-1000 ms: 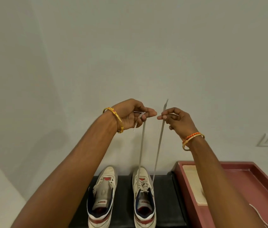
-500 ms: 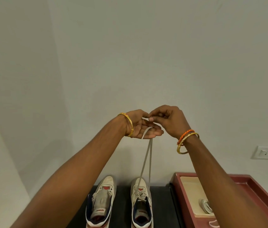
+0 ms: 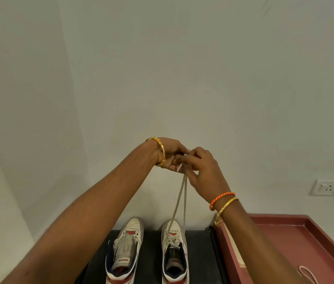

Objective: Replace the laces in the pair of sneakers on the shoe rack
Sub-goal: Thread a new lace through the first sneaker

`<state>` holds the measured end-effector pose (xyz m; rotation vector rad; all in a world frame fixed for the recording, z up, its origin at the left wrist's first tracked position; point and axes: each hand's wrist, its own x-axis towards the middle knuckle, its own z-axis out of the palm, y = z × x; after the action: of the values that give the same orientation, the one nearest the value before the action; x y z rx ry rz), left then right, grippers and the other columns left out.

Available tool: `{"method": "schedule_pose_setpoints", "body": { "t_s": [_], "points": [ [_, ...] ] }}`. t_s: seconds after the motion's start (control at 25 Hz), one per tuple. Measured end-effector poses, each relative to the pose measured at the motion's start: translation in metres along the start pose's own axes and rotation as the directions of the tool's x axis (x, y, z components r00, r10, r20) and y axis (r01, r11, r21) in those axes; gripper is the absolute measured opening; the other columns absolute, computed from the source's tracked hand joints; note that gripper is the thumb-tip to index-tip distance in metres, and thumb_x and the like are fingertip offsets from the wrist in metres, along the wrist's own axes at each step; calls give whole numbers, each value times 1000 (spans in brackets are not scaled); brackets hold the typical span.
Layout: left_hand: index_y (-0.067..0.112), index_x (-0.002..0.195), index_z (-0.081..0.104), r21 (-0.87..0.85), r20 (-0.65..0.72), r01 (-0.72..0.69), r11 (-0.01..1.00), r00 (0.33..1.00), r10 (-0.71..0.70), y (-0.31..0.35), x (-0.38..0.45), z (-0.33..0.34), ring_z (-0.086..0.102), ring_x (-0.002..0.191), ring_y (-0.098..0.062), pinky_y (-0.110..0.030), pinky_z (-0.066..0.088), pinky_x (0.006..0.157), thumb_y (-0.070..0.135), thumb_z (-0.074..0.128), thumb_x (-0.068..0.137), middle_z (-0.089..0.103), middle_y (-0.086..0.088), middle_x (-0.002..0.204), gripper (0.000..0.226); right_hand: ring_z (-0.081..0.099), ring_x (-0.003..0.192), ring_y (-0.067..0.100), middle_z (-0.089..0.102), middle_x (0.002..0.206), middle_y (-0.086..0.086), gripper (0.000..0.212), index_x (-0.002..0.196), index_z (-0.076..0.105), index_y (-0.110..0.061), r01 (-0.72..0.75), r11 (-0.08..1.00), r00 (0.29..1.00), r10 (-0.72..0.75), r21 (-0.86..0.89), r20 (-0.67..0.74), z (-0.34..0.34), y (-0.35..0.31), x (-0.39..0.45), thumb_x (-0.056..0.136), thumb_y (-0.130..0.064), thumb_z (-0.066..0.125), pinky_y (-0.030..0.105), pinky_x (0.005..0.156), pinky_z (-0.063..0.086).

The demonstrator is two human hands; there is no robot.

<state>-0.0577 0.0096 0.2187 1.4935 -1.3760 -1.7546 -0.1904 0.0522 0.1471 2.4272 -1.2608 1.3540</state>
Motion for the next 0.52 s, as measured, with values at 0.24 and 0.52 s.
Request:
{"method": "schedule_pose_setpoints", "body": {
  "t_s": [0.24,0.52],
  "points": [
    [7,95,58,153,102,-2,988,995,-14,-9,2,-12,59,49,-7,-27,55,65,1,34,97,64,2,62,25,69,68,11,71,78,3,10,92,67,-10,-410,786,912,346,462,221,-26,8,24,90,-6,58,20,63,55],
    [10,80,59,283,64,-66,957,997,50,-15,5,-5,21,40,-8,-21,31,51,5,28,88,28,5,49,32,67,79,17,69,82,3,9,89,68,-9,-614,567,785,511,549,350,-2,28,22,91,-13,60,26,68,55]
  ]
}}
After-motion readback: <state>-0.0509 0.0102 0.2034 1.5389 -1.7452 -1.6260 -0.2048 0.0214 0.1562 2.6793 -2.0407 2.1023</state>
